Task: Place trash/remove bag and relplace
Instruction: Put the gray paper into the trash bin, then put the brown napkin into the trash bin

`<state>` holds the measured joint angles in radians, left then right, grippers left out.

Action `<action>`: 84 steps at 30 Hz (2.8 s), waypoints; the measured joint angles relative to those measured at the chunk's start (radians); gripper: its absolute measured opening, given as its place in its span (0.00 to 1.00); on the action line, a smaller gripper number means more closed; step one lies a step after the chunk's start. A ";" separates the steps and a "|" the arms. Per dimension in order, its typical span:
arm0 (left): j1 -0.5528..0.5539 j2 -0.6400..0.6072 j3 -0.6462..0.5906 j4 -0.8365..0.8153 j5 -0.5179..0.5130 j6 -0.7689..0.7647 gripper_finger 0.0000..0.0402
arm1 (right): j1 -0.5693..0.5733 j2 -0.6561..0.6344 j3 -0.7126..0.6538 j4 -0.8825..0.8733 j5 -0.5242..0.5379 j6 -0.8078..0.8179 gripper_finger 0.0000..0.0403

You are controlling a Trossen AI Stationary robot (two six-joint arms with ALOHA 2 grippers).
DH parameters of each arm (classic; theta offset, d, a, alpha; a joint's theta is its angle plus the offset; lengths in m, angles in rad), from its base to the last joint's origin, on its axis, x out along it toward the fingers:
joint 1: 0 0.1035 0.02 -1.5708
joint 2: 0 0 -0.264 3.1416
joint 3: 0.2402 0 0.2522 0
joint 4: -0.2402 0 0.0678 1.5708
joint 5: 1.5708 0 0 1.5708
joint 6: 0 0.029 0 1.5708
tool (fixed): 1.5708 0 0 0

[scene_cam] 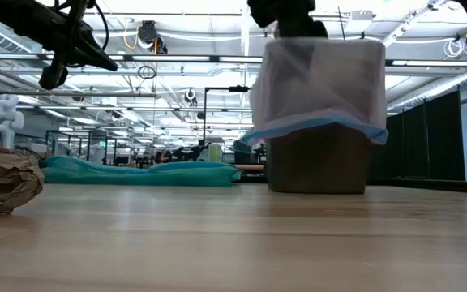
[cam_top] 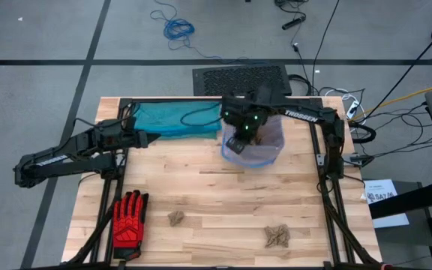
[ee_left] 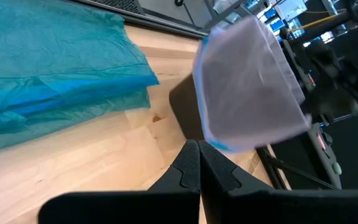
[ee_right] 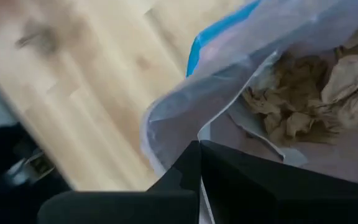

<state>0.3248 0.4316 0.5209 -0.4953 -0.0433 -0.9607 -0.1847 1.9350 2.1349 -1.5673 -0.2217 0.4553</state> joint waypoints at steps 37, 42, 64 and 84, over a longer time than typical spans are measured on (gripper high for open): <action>0.000 0.000 0.000 -0.007 0.042 0.025 0.00 | 0.056 0.239 0.000 -0.004 0.118 -0.169 0.00; 0.000 0.000 0.000 -0.008 0.042 0.026 0.00 | 0.056 0.234 0.000 0.009 0.121 -0.180 0.00; 0.000 0.000 0.000 -0.010 0.041 0.033 0.00 | 0.055 0.193 0.000 0.060 0.111 -0.151 0.03; 0.000 0.000 0.000 -0.015 0.041 0.035 0.00 | 0.093 -0.229 0.001 0.149 -0.103 -0.066 0.27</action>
<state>0.3252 0.4316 0.5205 -0.5106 -0.0025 -0.9261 -0.0922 1.7059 2.1354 -1.4183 -0.3244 0.3889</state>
